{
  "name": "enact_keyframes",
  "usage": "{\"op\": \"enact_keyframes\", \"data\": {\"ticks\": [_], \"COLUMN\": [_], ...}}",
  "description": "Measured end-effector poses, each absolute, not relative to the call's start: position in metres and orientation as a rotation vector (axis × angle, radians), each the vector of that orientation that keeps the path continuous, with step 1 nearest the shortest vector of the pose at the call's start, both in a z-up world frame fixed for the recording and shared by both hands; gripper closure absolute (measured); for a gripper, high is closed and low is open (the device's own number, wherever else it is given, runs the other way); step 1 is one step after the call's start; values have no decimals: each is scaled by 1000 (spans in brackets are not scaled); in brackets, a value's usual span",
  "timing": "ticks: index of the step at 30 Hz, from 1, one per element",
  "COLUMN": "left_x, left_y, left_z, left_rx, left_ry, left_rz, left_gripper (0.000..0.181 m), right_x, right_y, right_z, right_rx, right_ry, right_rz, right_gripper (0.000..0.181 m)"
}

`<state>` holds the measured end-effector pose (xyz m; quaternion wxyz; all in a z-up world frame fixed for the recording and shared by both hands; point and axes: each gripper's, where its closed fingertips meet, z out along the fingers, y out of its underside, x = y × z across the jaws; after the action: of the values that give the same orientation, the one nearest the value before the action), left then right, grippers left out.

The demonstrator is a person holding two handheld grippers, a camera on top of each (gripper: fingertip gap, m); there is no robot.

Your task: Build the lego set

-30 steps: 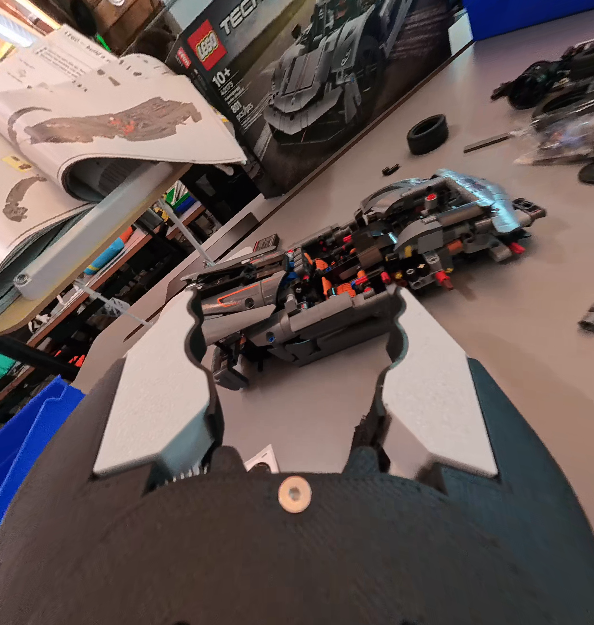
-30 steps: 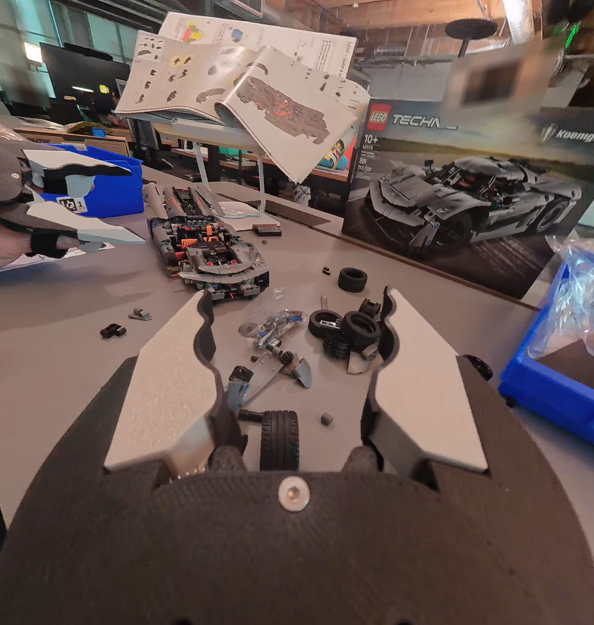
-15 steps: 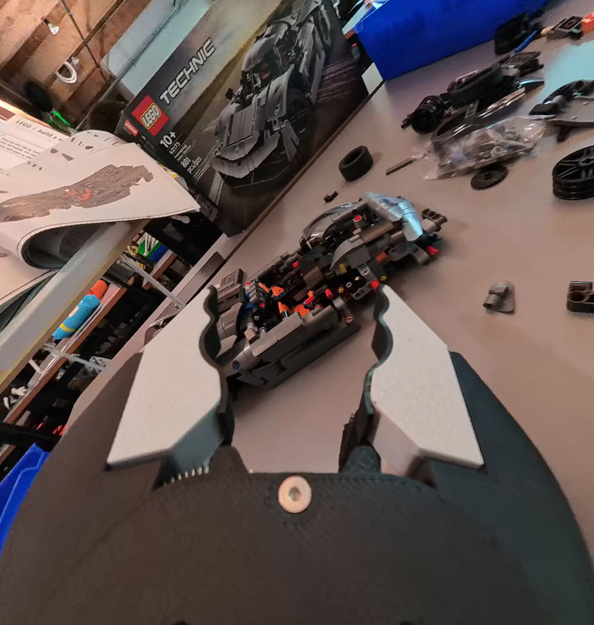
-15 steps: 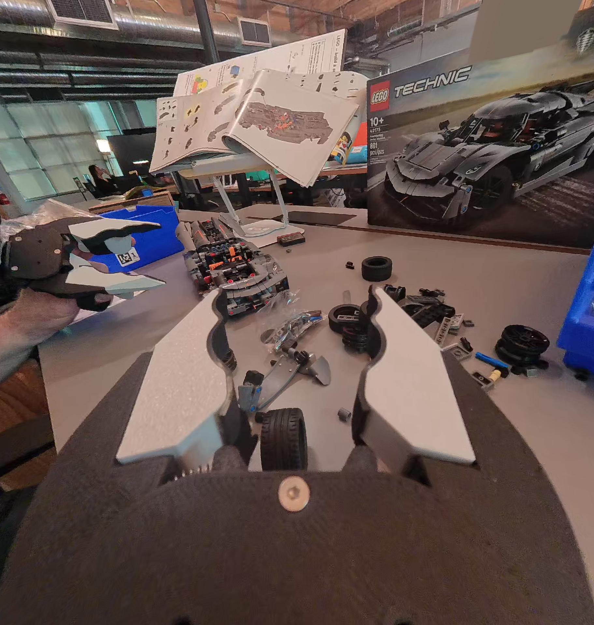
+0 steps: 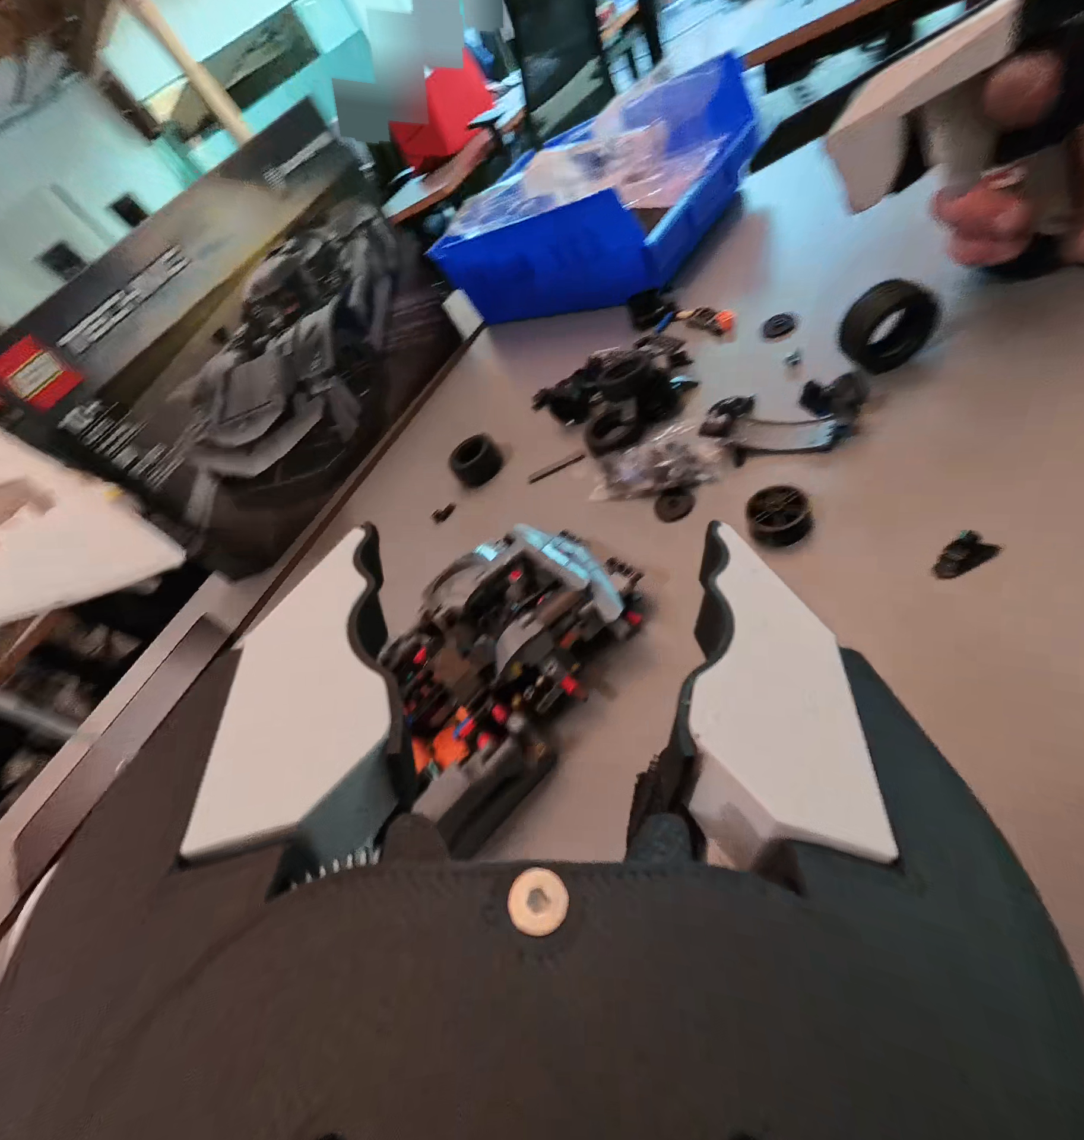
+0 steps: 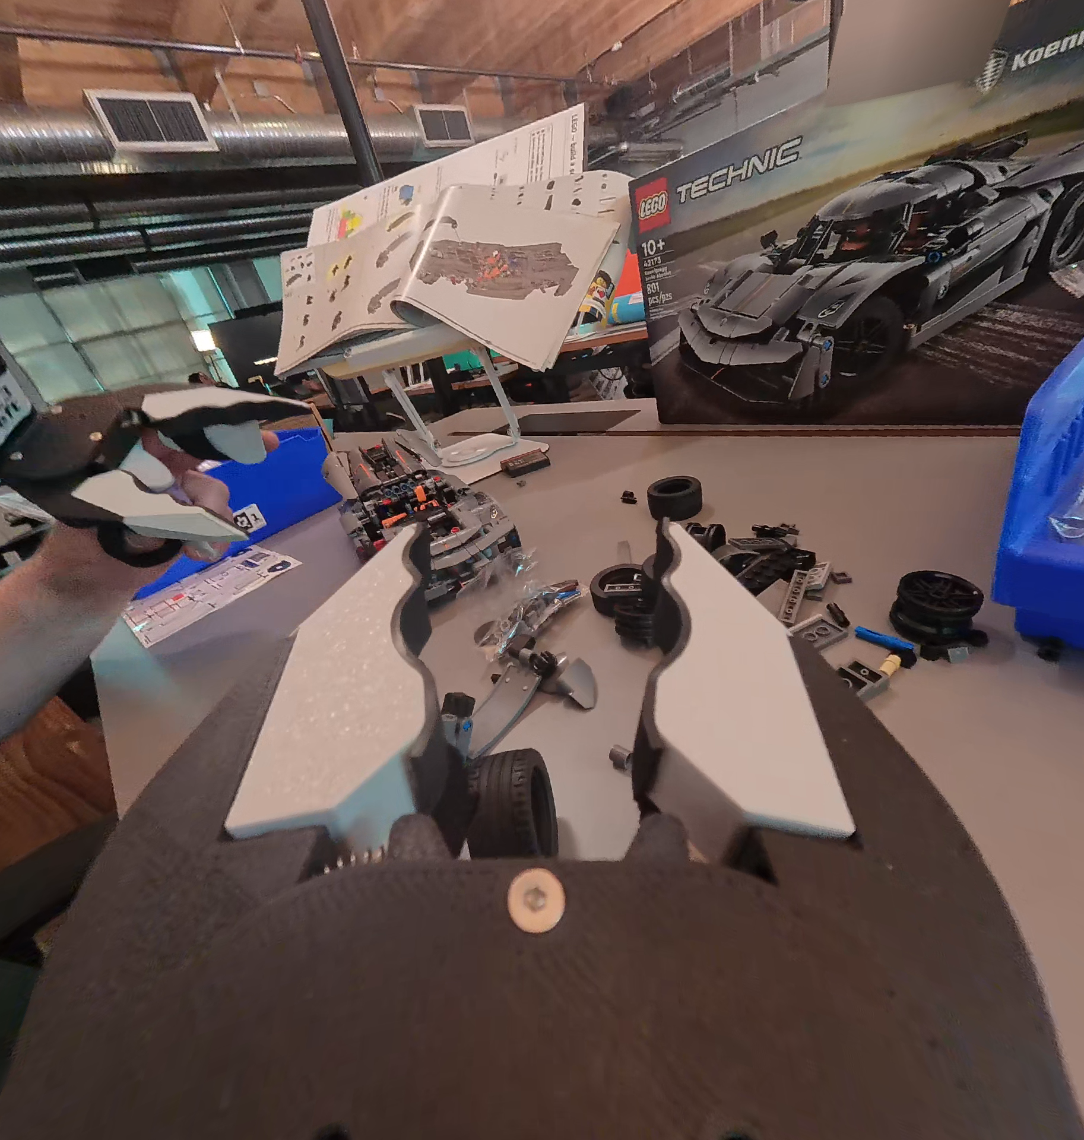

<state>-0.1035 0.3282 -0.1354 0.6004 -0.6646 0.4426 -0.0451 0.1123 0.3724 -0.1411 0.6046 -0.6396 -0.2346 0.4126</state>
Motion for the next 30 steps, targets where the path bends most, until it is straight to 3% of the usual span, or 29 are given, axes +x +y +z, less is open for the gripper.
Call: {"op": "enact_keyframes", "data": {"ticks": [6, 13, 16, 22, 30], "left_x": [-51, -22, -29, -41, -23], "left_y": [343, 346, 337, 355, 340], "left_z": [-139, -151, -132, -149, -184], "left_rx": [-1438, -1347, -1213, -1341, -1411], "left_ry": [1244, 1126, 1119, 1075, 1267], "left_rz": [-149, -321, -214, -281, -350], "left_gripper": [84, 74, 85, 88, 112], "right_x": [113, 112, 112, 114, 114], "right_y": [373, 372, 371, 371, 369], "right_z": [-141, -140, -138, -135, -135], "right_rx": [-1482, -1470, -1452, -1434, -1430], "right_ry": [-539, -553, -566, -564, -594], "right_rz": [954, 914, 869, 874, 813], "right_gripper": [110, 104, 104, 109, 116]}}
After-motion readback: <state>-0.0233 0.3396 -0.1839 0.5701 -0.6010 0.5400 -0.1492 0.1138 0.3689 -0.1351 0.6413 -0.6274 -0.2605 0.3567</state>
